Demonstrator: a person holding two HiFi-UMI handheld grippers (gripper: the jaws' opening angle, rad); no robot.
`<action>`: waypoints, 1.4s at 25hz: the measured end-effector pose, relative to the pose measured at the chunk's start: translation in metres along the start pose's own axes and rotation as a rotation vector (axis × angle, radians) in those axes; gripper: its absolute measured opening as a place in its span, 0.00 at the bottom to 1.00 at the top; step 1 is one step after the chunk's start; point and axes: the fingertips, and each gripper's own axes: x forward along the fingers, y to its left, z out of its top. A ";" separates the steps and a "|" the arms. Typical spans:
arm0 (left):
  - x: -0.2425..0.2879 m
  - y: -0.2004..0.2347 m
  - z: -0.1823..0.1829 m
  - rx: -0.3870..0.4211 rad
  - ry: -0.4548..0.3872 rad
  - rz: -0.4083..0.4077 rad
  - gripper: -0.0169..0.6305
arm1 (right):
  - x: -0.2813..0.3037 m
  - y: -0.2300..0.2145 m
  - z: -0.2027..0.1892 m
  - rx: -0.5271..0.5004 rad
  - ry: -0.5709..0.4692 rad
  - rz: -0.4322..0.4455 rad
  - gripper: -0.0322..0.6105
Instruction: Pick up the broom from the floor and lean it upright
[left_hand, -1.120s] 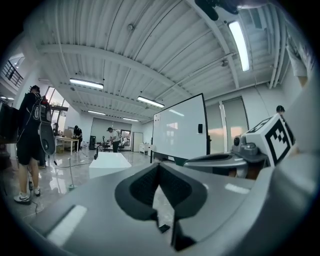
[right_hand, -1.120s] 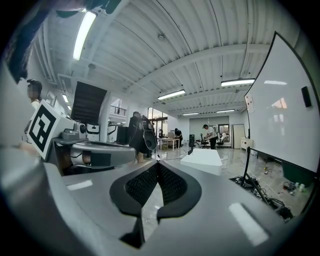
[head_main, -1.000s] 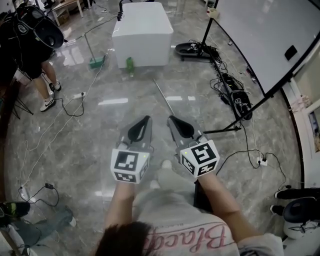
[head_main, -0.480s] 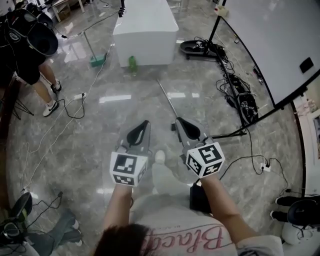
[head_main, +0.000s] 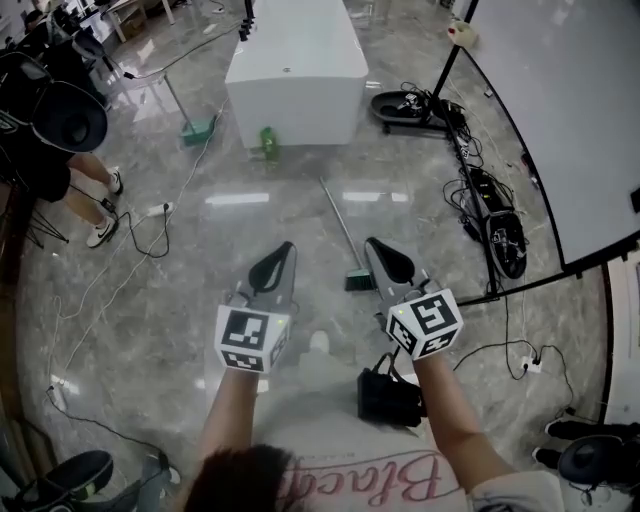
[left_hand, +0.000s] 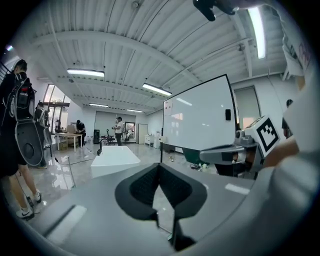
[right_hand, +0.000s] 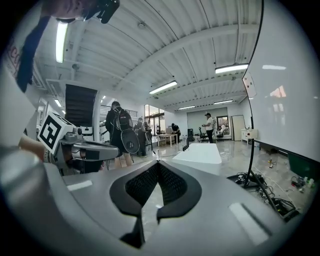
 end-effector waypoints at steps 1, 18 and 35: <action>0.007 0.002 0.001 0.008 0.003 0.003 0.03 | 0.006 -0.004 0.000 0.000 0.004 0.011 0.05; 0.081 0.041 -0.001 0.003 0.025 0.020 0.03 | 0.091 0.007 -0.008 -0.067 0.061 0.197 0.05; 0.193 0.175 -0.013 -0.028 0.091 -0.119 0.03 | 0.252 -0.063 -0.013 -0.088 0.173 0.066 0.05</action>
